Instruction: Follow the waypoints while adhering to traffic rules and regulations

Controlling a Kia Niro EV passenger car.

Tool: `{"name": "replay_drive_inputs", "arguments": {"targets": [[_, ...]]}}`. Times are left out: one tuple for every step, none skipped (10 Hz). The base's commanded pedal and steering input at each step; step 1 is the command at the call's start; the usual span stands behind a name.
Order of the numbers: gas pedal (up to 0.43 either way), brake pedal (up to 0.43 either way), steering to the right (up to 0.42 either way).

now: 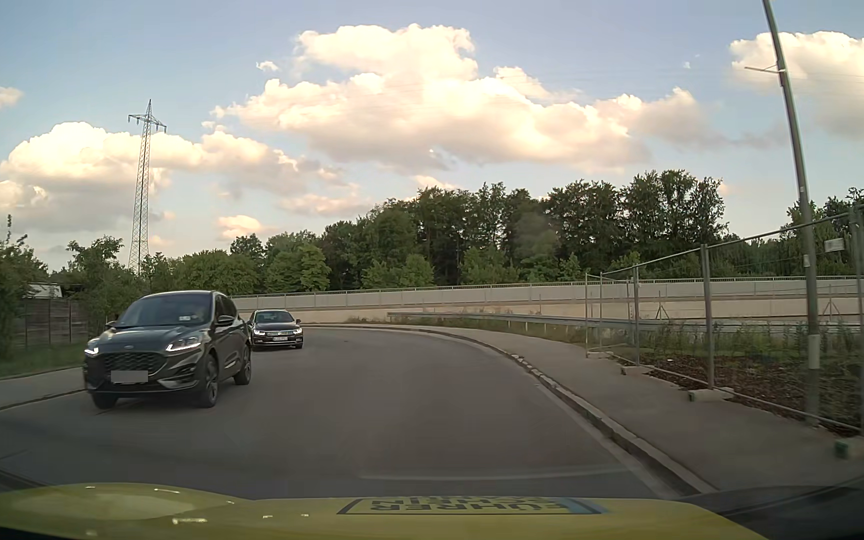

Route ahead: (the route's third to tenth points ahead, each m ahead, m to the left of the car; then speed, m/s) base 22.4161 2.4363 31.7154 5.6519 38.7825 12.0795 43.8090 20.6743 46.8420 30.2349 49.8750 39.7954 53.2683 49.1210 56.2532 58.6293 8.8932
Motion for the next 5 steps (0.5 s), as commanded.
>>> {"name": "replay_drive_inputs", "arguments": {"targets": [[0.067, 0.0, -0.002], [0.067, 0.0, -0.002], [0.067, 0.0, -0.003], [0.059, 0.0, -0.003], [0.039, 0.0, -0.004]]}}
